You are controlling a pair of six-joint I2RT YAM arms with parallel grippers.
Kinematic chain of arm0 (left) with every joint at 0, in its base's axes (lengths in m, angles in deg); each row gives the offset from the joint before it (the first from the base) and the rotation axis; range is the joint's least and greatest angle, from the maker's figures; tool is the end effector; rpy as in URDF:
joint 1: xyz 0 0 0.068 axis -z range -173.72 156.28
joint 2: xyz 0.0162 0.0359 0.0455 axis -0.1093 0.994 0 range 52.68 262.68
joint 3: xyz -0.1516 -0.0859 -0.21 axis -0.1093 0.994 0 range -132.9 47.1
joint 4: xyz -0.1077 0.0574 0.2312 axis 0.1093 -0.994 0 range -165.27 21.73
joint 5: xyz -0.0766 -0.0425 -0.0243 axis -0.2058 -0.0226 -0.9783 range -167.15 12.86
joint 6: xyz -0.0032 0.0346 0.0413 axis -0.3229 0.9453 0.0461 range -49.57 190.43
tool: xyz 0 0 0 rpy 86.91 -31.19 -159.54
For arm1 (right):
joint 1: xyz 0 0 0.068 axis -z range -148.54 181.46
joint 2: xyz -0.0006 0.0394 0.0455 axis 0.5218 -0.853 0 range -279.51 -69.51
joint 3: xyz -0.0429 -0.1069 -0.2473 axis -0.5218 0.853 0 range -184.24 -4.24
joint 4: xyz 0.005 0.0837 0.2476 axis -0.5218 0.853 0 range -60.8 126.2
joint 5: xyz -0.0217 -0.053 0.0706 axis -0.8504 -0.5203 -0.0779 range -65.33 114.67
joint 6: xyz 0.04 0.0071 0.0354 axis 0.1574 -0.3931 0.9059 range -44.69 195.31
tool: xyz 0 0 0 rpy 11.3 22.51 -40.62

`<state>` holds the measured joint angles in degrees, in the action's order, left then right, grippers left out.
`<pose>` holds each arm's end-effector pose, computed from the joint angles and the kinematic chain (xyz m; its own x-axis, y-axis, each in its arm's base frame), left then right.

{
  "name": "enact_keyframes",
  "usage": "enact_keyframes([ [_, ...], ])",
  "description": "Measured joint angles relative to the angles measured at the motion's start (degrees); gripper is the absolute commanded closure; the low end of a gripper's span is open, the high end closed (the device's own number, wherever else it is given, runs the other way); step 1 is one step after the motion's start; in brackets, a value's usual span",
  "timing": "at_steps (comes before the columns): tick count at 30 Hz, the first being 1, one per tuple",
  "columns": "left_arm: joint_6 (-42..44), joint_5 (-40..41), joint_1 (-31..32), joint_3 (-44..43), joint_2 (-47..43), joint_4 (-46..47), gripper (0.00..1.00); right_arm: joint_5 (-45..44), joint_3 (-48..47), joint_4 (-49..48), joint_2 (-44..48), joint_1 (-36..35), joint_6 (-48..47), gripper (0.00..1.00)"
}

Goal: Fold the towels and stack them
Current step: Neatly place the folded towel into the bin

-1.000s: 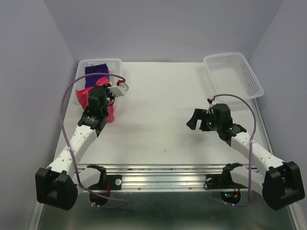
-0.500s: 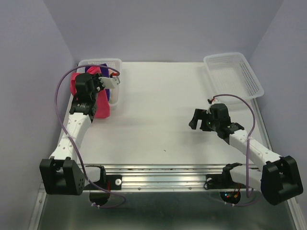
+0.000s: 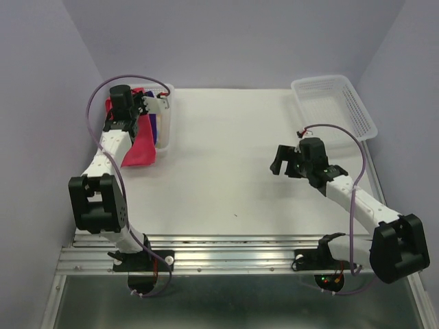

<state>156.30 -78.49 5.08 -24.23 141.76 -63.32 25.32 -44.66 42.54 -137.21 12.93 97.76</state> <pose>0.3742 0.0070 0.3357 -0.0139 0.9971 -0.0755 0.2210 0.0767 0.9722 0.2353 0.0793 0.2275 -0.6949 0.1699 -0.6987 -0.0653 0.9527 0.2967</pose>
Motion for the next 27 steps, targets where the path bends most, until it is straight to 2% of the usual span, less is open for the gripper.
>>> enact_keyframes([
  [12, 2.29, -0.98, -0.48, -7.82, 16.24, 1.99, 1.0, -4.96, -5.97, -0.11, -5.77, 0.02, -0.28, 0.0],
  [19, 3.85, -1.86, -0.72, -13.11, 21.49, 3.43, 1.0, -5.18, -9.38, -0.74, -13.88, 0.02, -0.26, 0.0],
  [27, 5.49, -2.49, -0.81, -16.98, 24.68, 3.78, 1.0, -4.94, -11.58, -1.01, -17.66, 0.02, -0.2, 0.0],
])
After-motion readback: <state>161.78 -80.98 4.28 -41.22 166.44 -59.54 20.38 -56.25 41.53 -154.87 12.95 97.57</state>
